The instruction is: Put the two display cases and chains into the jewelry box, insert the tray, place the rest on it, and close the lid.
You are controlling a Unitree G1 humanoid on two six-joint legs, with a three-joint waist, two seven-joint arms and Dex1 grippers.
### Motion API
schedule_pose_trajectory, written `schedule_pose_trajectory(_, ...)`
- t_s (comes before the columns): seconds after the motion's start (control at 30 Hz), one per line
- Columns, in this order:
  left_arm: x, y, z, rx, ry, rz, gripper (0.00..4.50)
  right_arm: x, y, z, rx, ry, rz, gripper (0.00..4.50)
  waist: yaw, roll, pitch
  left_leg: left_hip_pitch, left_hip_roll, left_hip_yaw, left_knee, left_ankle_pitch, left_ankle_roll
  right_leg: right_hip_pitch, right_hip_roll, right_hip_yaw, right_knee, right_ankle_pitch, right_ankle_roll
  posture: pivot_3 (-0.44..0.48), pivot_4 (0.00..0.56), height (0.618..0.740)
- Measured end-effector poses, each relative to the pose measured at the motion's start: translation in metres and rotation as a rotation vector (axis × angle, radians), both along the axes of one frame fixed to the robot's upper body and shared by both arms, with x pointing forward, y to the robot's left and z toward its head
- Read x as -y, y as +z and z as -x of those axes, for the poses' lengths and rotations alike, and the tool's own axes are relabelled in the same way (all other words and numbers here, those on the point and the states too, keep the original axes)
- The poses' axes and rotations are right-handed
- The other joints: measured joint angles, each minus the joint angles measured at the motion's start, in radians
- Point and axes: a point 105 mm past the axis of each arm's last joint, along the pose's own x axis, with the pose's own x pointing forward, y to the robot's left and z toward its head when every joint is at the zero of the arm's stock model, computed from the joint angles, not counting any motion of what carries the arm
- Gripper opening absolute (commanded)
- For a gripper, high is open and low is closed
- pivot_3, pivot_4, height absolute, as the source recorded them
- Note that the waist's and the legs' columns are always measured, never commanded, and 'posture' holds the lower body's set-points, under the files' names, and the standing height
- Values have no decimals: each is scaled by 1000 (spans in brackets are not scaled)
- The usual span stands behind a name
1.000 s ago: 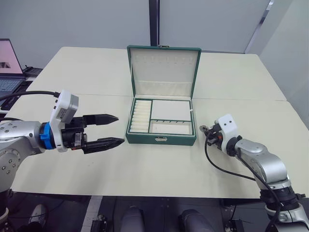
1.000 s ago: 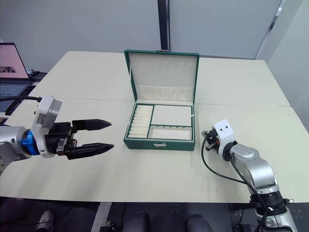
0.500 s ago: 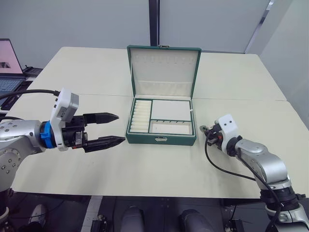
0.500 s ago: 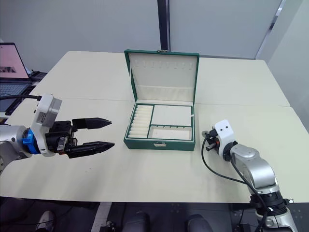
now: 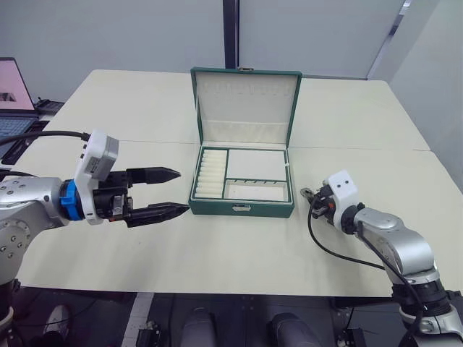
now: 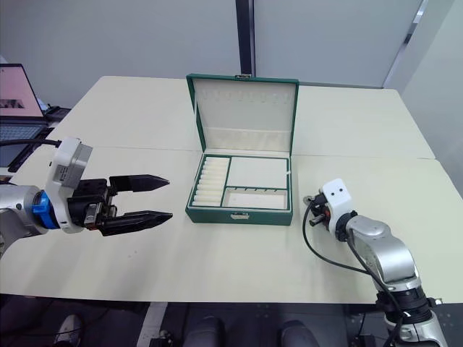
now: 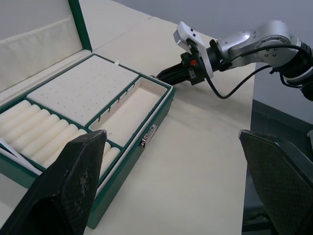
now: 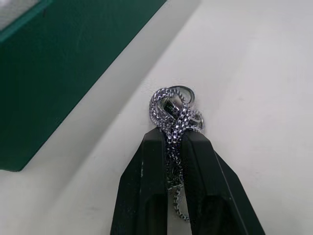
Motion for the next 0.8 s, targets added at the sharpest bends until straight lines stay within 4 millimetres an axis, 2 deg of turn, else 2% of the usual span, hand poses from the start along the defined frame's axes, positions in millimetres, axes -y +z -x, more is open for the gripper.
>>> schedule_pose_trajectory(0.17, 1, 1, -1, 7, -7, -5, 4500, 3, 20, 2, 46, 1, 20, 252, 0, 0, 0, 0, 0, 0, 0, 0, 0, 0, 0, 0, 0, 0, 0, 0, 150, 740)
schedule_pose_trajectory(0.43, 4, -2, -3, -5, -28, -14, 4500, 3, 32, 4, 60, 9, 31, 252, 0, 0, 0, 0, 0, 0, 0, 0, 0, 0, 0, 0, 0, 0, 0, 0, 150, 740)
schedule_pose_trajectory(0.8, 3, -1, -6, 2, -36, -14, 4500, 5, 65, 8, 114, 33, 46, 252, -1, 1, 0, 0, 0, 0, 0, 0, 0, 0, 0, 0, 0, 0, 0, 0, 150, 740)
